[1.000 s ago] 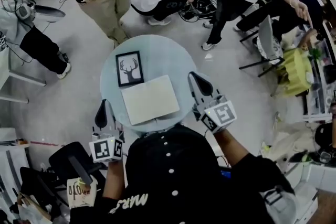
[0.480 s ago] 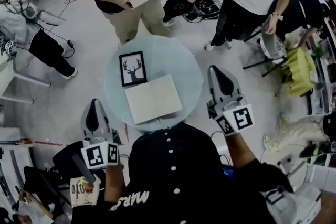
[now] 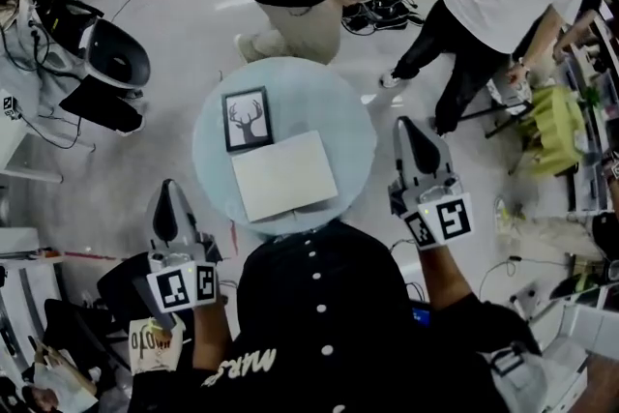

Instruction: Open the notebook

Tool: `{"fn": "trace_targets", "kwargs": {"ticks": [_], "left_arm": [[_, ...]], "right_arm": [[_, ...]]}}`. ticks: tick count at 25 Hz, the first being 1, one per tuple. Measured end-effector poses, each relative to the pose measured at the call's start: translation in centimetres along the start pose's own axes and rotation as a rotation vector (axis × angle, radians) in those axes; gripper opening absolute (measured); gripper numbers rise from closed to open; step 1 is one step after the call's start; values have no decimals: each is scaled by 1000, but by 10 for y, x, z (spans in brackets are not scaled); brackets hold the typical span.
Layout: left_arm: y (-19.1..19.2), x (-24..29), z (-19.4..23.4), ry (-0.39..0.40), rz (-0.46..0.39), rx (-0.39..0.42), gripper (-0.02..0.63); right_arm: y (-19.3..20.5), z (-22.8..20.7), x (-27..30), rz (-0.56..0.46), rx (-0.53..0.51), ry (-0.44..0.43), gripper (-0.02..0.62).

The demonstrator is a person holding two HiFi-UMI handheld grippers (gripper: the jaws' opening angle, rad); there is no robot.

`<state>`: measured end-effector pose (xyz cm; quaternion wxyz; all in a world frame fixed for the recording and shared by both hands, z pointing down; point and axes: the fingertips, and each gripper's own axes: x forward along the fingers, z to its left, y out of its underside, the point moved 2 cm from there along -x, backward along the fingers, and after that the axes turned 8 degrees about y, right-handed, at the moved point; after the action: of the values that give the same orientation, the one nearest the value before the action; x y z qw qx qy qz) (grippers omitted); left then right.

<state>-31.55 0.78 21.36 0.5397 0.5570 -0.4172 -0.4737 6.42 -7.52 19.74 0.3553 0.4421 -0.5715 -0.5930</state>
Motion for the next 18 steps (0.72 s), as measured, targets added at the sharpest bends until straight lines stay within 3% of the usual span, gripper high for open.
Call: {"fn": "trace_targets", "kwargs": {"ticks": [18], "left_arm": [[0,5,-4,12,-6,11,3]], "right_arm": [[2,11,12,17,-12,-19,2]]}}
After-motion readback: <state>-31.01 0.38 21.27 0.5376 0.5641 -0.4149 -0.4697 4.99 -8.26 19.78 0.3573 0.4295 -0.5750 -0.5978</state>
